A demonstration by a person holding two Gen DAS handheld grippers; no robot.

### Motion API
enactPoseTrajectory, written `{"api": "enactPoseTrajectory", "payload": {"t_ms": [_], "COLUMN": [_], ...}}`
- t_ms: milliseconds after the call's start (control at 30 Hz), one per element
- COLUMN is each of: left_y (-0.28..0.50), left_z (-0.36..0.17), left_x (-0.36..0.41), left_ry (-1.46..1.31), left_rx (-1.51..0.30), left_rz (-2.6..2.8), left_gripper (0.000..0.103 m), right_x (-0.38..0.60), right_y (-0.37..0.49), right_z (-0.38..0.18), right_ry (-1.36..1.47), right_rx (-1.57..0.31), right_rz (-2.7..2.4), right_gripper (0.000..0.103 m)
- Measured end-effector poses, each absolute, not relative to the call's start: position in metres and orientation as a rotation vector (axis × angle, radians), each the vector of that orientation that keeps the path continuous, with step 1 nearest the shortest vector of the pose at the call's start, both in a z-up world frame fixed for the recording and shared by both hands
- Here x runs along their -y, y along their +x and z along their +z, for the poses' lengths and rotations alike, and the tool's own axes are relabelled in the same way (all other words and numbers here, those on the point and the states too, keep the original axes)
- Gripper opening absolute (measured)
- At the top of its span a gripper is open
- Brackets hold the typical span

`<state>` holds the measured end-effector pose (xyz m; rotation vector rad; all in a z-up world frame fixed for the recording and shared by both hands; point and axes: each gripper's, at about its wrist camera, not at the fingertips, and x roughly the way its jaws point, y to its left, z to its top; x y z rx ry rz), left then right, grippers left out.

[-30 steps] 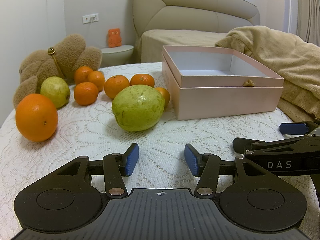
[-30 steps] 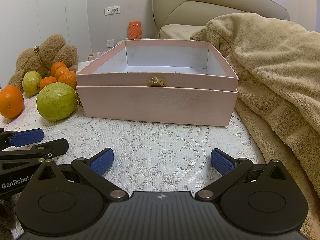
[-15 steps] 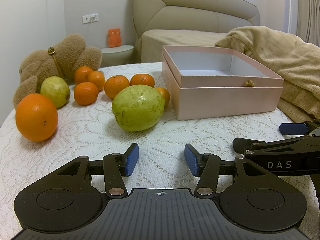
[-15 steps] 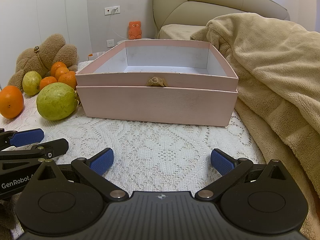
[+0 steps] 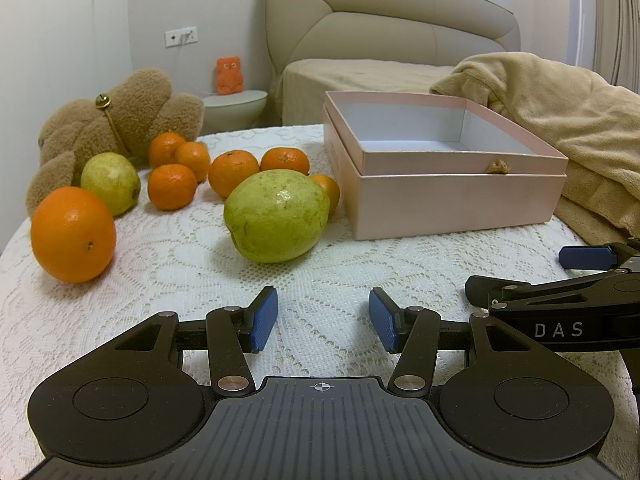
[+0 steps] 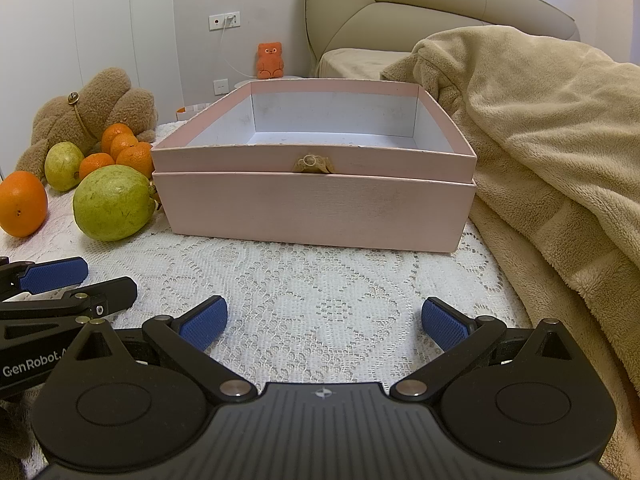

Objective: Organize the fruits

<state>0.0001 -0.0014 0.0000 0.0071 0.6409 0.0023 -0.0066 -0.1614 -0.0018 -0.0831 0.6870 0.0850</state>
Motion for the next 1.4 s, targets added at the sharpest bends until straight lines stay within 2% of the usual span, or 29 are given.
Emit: {"api": "enactPoseTrajectory", "payload": {"t_ms": [933, 1100, 1267, 1400], "left_y": [0.0, 0.0, 0.002, 0.0], "left_z": [0.001, 0.001, 0.012, 0.036], "left_x": [0.0, -0.002, -0.023, -0.058], "left_ry": [0.009, -0.009, -0.067, -0.113], "left_rx": [-0.641, -0.64, -0.651, -0.568], "left_rz": [0.003, -0.007, -0.077, -0.046], "left_gripper": [0.057, 0.056, 0.055, 0.053], "right_x": [0.165, 0.17, 0.161, 0.16], "right_y": [-0.003, -0.005, -0.012, -0.009], "right_z": [0.004, 0.014, 0.015, 0.016], "right_ry": [-0.074, -0.049, -0.092, -0.101], "right_rx": [-0.688, -0.771, -0.806, -0.814], "right_rz": [0.093, 0.13, 0.099, 0.1], "right_gripper": [0.103, 0.103, 0.103, 0.103]}}
